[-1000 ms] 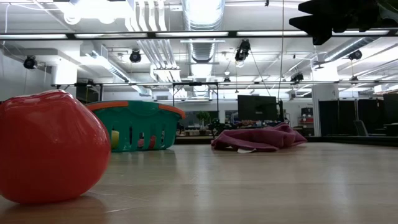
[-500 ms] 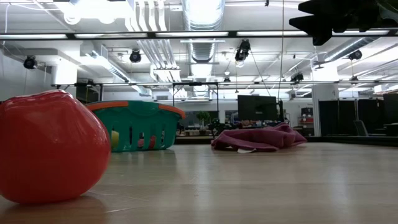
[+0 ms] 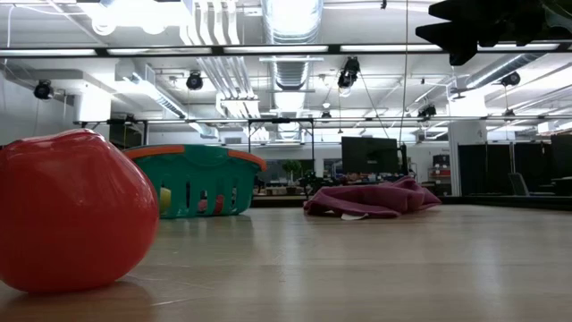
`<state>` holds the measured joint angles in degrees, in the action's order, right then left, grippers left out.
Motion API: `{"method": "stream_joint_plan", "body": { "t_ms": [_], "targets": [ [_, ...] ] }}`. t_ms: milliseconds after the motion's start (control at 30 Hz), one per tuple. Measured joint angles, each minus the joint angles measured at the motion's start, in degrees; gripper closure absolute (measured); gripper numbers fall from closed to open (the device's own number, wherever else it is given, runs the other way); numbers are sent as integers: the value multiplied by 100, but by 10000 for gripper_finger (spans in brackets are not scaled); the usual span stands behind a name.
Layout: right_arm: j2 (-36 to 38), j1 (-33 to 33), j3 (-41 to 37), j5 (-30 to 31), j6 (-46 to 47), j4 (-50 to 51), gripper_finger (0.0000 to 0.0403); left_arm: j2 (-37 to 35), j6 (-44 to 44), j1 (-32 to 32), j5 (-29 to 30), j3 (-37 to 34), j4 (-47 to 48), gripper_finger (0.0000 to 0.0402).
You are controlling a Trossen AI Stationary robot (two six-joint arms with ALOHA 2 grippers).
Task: Pick and placing Produce into tupperware
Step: Put the orange peach into the blue basket
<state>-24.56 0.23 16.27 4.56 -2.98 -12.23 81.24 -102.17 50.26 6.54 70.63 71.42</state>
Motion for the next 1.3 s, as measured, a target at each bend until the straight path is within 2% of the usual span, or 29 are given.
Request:
{"method": "stream_joint_plan", "body": {
  "t_ms": [133,333,667,900,1300],
  "targets": [
    [-1,0,0,-1,0,0,156,298,-422,-2,-335,0,-11,9],
    [-1,0,-81,0,-3,-1,156,690,-703,-70,-450,0,-37,9],
    [-2,0,-120,0,-9,-1,156,1056,-699,-216,-516,0,-104,9],
    [-2,1,-129,-2,-7,-2,156,1317,-638,-237,-514,0,-478,9],
    [-2,1,-129,-1,-4,-2,156,1665,-60,-269,-622,0,-843,9]
  ]
}}
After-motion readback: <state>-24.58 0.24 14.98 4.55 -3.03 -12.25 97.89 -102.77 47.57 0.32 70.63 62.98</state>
